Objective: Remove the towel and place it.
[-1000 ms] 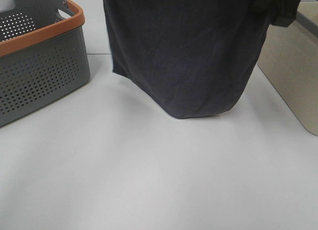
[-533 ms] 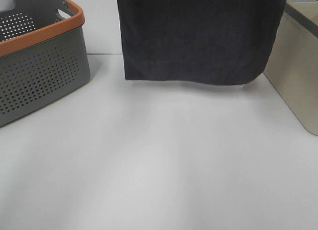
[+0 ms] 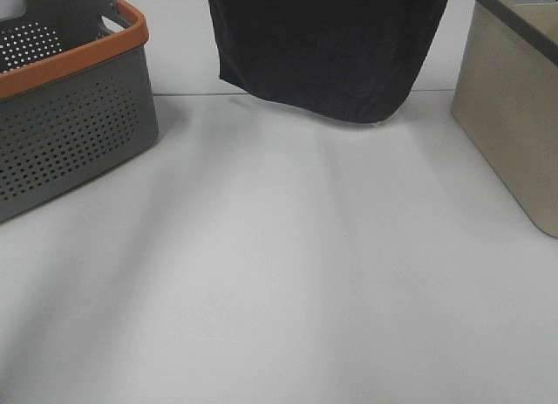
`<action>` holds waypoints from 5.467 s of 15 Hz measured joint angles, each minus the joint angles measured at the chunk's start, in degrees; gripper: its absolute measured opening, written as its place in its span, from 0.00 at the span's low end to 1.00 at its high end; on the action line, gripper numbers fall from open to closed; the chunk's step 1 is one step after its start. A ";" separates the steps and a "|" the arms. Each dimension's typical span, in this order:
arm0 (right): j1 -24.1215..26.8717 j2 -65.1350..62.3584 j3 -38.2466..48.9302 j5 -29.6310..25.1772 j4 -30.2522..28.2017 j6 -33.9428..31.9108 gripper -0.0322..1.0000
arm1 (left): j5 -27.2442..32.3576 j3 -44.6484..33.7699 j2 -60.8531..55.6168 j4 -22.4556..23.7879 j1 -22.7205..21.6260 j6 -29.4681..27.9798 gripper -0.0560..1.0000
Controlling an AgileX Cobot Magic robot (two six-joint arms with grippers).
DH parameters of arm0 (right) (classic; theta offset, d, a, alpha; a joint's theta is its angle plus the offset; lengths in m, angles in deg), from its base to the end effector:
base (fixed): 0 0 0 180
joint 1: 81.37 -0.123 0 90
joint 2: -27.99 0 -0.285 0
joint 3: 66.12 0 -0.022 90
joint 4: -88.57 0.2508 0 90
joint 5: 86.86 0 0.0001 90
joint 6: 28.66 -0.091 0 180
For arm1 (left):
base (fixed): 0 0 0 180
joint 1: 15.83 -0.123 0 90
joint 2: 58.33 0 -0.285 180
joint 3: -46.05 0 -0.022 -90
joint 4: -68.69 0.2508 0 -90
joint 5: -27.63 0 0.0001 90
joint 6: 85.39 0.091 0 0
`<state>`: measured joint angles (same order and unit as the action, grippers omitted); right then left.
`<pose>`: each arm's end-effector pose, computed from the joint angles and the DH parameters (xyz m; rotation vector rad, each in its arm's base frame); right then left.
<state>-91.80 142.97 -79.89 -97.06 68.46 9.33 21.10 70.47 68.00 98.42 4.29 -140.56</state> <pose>0.4490 0.0770 0.3218 -1.0769 1.6637 -0.6044 0.4763 -0.1799 0.3124 -0.0388 1.7206 -0.6441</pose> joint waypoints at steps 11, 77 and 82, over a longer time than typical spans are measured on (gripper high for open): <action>0.00 -9.40 30.48 2.86 4.87 1.60 0.05 | -18.39 -32.03 -4.41 8.94 0.17 1.32 0.05; 7.39 -4.01 -21.77 -58.96 20.11 -32.95 0.64 | 75.75 11.97 -17.02 -25.73 -25.44 51.39 0.75; 7.39 -10.66 -11.92 -59.42 20.11 -32.95 0.64 | 75.97 4.58 -26.70 -26.87 -25.44 51.34 0.75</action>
<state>-84.41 132.32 -91.81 -156.48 88.57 -23.62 97.07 75.06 41.30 71.55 -21.15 -89.23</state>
